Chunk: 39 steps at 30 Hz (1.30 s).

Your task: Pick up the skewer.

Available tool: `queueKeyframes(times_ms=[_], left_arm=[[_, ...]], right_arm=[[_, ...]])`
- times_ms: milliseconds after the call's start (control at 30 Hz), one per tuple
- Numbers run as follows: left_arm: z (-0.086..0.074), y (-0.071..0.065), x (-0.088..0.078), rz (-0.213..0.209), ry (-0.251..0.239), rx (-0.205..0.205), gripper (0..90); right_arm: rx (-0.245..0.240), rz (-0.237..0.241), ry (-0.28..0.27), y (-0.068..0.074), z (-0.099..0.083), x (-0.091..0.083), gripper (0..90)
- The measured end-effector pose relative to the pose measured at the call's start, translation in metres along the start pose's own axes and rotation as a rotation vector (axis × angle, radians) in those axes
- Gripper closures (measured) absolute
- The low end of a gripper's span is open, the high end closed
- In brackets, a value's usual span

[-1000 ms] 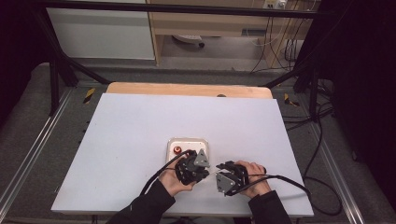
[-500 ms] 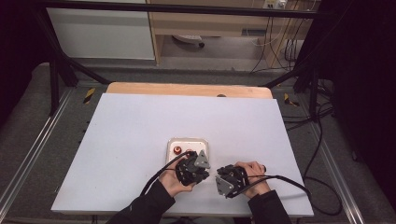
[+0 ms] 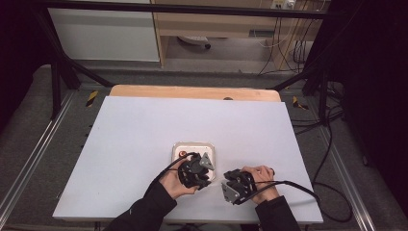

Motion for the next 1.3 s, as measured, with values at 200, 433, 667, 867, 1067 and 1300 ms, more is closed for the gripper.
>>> queueKeyframes(times_ms=[200,433,667,867,1067,1300], left_arm=[[0.000,0.000,0.003,-0.005,0.053,-0.014,85.1],[0.000,-0.002,0.008,0.020,0.084,0.001,88.1],[-0.003,-0.003,0.009,0.040,0.089,0.009,88.5],[-0.012,0.000,0.004,0.061,0.070,-0.005,88.5],[-0.029,0.005,-0.006,0.082,0.052,-0.019,88.4],[-0.051,0.009,-0.018,0.104,0.010,-0.061,88.4]], right_arm=[[-0.058,-0.017,0.021,-0.004,0.008,0.001,88.9],[-0.088,-0.021,0.045,-0.004,0.011,0.000,88.8],[-0.050,-0.019,0.041,-0.003,0.012,0.000,86.2],[0.152,-0.031,-0.015,-0.014,0.008,-0.005,58.9],[0.471,-0.029,-0.083,-0.024,-0.009,-0.012,41.6],[0.815,0.019,-0.113,-0.023,-0.033,-0.012,28.8]])
Point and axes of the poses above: each handheld gripper's, and its own axes: x roughly forward along the jaws, z roughly out of its top, y roughly to its left, the point moved 5 cm from there along x, roughly forward along the jaws, and after that the axes turned 8 degrees about x, right-handed, at the moved point
